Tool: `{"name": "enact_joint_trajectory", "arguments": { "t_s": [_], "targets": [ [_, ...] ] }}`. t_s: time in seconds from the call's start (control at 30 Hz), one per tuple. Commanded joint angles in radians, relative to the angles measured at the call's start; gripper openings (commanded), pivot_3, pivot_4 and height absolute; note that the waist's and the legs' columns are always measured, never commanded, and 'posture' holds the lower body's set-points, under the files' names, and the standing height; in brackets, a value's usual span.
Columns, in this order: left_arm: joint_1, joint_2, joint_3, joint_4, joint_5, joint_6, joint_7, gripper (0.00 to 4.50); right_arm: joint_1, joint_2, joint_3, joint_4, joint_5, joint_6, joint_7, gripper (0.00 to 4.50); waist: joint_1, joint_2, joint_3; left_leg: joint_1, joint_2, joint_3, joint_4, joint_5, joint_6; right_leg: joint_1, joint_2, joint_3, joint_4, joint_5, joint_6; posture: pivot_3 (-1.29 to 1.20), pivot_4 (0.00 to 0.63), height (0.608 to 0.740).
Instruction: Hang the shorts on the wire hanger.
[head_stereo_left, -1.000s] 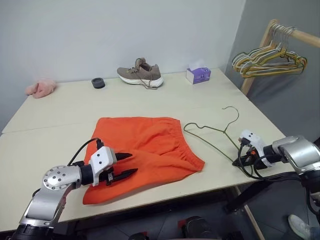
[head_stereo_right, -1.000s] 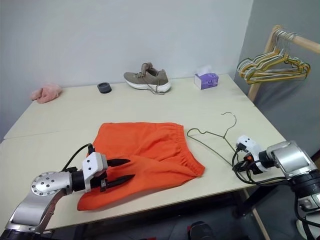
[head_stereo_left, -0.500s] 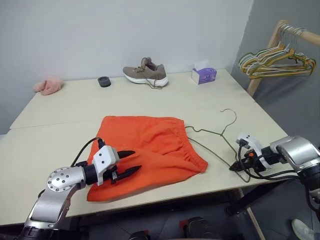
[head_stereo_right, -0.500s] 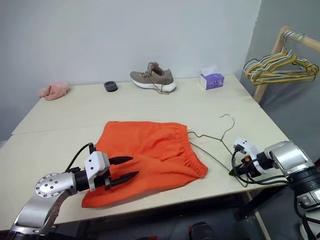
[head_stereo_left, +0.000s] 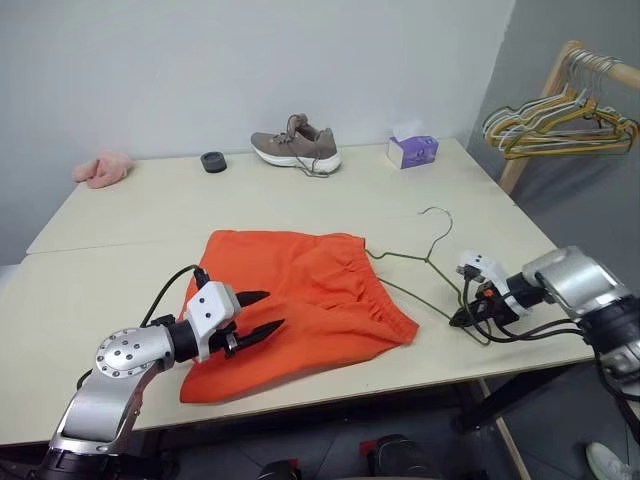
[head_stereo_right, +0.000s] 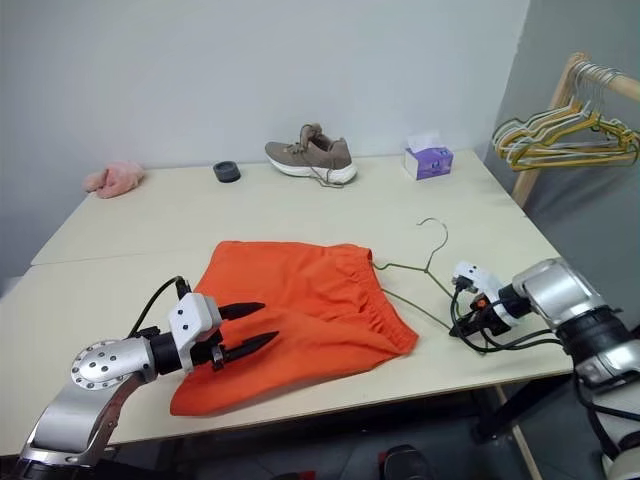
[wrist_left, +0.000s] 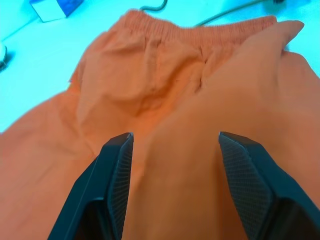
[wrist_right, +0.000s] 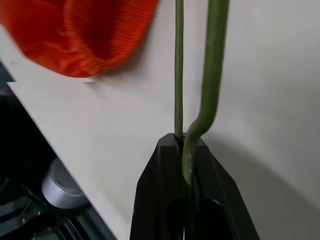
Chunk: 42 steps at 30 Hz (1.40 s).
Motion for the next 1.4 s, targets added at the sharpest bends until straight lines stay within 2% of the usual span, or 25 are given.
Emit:
{"name": "enact_joint_trajectory", "arguments": {
  "t_s": [0.03, 0.3, 0.43, 0.6, 0.67, 0.73, 0.83, 0.93, 0.97, 1.07, 1.17, 1.4],
  "targets": [
    [-0.023, 0.004, 0.003, -0.048, -0.003, 0.017, 0.013, 2.86, -0.084, 0.061, 0.003, 0.109, -0.027, -0.002, 0.003, 0.00, 0.000, 0.000, 0.000, 0.000, 0.000, 0.000, 0.000, 0.000, 0.000, 0.000, 0.000, 0.000, 0.000, 0.000, 0.000, -0.11, 0.000, 0.740],
    [-0.033, -0.011, -0.011, -0.040, 0.009, 0.014, 0.020, 2.86, -0.231, 0.215, -0.045, 0.331, -0.044, 0.056, -0.030, 0.00, 0.004, 0.001, 0.000, -0.001, 0.000, -0.001, 0.000, 0.000, 0.000, 0.000, 0.000, 0.000, 0.000, 0.000, 0.000, -0.11, 0.000, 0.740],
    [-0.044, -0.029, -0.016, -0.016, 0.011, -0.005, 0.023, 2.86, -0.321, 0.298, -0.161, 0.426, -0.007, 0.069, -0.112, 0.00, 0.004, 0.001, 0.001, -0.001, -0.001, -0.001, 0.000, 0.000, 0.000, 0.000, 0.000, 0.000, 0.000, 0.001, -0.001, -0.11, 0.000, 0.740],
    [-0.093, -0.070, 0.026, 0.034, 0.011, 0.028, 0.106, 2.86, -0.286, 0.301, -0.197, 0.274, 0.009, 0.041, -0.115, 0.00, 0.007, 0.001, 0.000, -0.001, -0.001, -0.001, 0.000, 0.000, 0.000, 0.000, 0.000, 0.000, 0.000, 0.003, -0.004, -0.12, 0.000, 0.740],
    [-0.130, -0.071, 0.061, 0.059, -0.007, 0.065, 0.139, 2.86, -0.232, 0.295, -0.205, 0.130, 0.019, 0.033, -0.136, 0.00, 0.009, 0.001, 0.000, -0.002, -0.001, -0.001, 0.000, 0.000, 0.000, -0.001, -0.001, -0.001, 0.000, 0.002, -0.004, -0.12, 0.000, 0.740],
    [-0.160, -0.057, 0.093, 0.066, -0.053, 0.113, 0.130, 2.86, -0.165, 0.276, -0.179, -0.001, -0.022, -0.075, -0.173, 0.00, 0.008, 0.001, 0.000, -0.002, 0.000, -0.002, 0.000, 0.000, 0.000, -0.001, 0.000, -0.001, 0.000, 0.000, 0.000, -0.13, 0.000, 0.740],
    [-0.223, -0.026, 0.152, 0.081, -0.148, 0.205, 0.095, 3.42, -0.116, 0.284, -0.187, -0.106, -0.041, -0.120, -0.241, 0.00, 0.004, 0.001, 0.000, -0.002, -0.001, -0.002, 0.000, 0.000, 0.000, -0.001, -0.001, -0.001, 0.000, 0.000, 0.000, -0.14, 0.000, 0.740],
    [-0.320, 0.024, 0.198, 0.107, -0.230, 0.283, 0.052, 4.34, -0.100, 0.290, -0.187, -0.152, -0.056, -0.164, -0.281, 0.00, -0.002, 0.001, 0.000, -0.003, -0.001, -0.002, 0.000, 0.000, 0.000, -0.002, 0.000, -0.001, 0.000, 0.000, 0.000, -0.14, 0.000, 0.740],
    [-0.352, 0.039, 0.206, 0.118, -0.248, 0.303, 0.042, 4.46, -0.094, 0.289, -0.183, -0.162, -0.059, -0.174, -0.286, 0.00, -0.002, 0.001, 0.000, -0.002, -0.001, -0.002, 0.000, 0.000, 0.000, -0.001, 0.000, -0.002, 0.001, 0.000, 0.000, -0.14, 0.000, 0.740],
    [-0.436, 0.100, 0.195, 0.165, -0.265, 0.331, -0.032, 4.46, -0.071, 0.271, -0.153, -0.193, -0.096, -0.263, -0.302, 0.00, -0.004, 0.001, 0.000, -0.002, -0.001, -0.002, 0.000, 0.000, 0.000, -0.001, 0.000, -0.002, 0.000, 0.000, 0.000, -0.15, 0.000, 0.740],
    [-0.511, 0.148, 0.147, 0.244, -0.211, 0.281, -0.098, 4.46, -0.052, 0.264, -0.136, -0.222, -0.134, -0.343, -0.324, 0.00, -0.004, 0.001, 0.000, -0.002, -0.001, -0.002, 0.000, 0.000, 0.000, -0.001, 0.000, -0.001, 0.000, 0.000, 0.000, -0.15, 0.000, 0.740],
    [-0.659, 0.149, 0.008, 0.402, -0.098, 0.161, -0.234, 4.46, -0.011, 0.243, -0.092, -0.307, -0.221, -0.509, -0.342, 0.00, -0.004, 0.001, 0.000, -0.002, -0.001, -0.002, 0.000, 0.000, 0.000, -0.002, 0.000, -0.001, 0.000, 0.000, 0.000, -0.17, 0.000, 0.740]
  ]
}}
